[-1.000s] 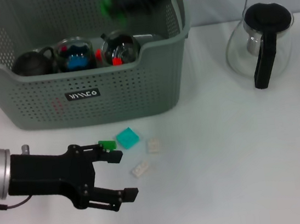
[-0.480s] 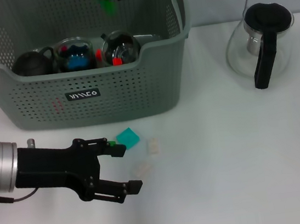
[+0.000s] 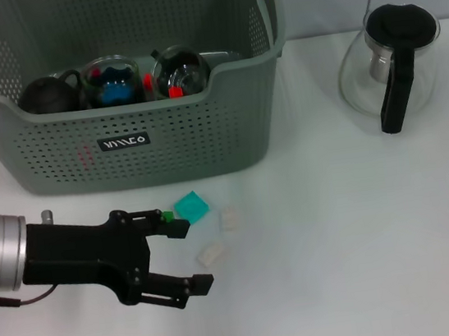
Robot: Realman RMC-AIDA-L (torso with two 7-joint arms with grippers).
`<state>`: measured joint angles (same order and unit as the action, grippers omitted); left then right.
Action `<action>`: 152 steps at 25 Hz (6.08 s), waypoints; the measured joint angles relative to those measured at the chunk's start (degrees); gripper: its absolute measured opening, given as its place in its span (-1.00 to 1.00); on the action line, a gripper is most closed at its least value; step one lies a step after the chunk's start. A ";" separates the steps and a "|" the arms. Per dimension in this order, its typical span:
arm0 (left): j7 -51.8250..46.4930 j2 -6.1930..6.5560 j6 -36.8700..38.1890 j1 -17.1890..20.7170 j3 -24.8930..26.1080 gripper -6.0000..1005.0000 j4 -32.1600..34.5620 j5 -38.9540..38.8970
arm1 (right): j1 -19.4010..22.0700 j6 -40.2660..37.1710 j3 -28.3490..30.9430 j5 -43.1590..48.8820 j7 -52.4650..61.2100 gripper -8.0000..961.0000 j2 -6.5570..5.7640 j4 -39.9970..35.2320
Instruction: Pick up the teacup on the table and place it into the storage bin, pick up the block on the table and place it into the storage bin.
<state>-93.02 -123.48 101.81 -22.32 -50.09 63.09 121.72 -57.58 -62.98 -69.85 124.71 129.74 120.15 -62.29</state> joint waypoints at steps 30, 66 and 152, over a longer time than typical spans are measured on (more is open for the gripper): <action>5.39 1.05 -0.01 -0.63 0.63 0.81 0.37 7.57 | 19.09 -22.56 -12.65 0.87 -11.83 0.82 0.16 -2.76; 4.97 0.44 -0.40 -0.88 0.61 0.81 -0.82 7.11 | 6.11 12.64 -31.94 -3.52 -14.86 0.81 0.97 23.86; 5.12 1.23 -1.46 -3.48 2.52 0.80 -2.92 7.51 | -6.85 2.73 1.66 4.54 -3.13 0.16 0.12 9.23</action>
<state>-87.90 -122.25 100.35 -25.79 -47.57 60.17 129.23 -64.43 -60.26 -68.19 129.25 126.61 120.27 -53.06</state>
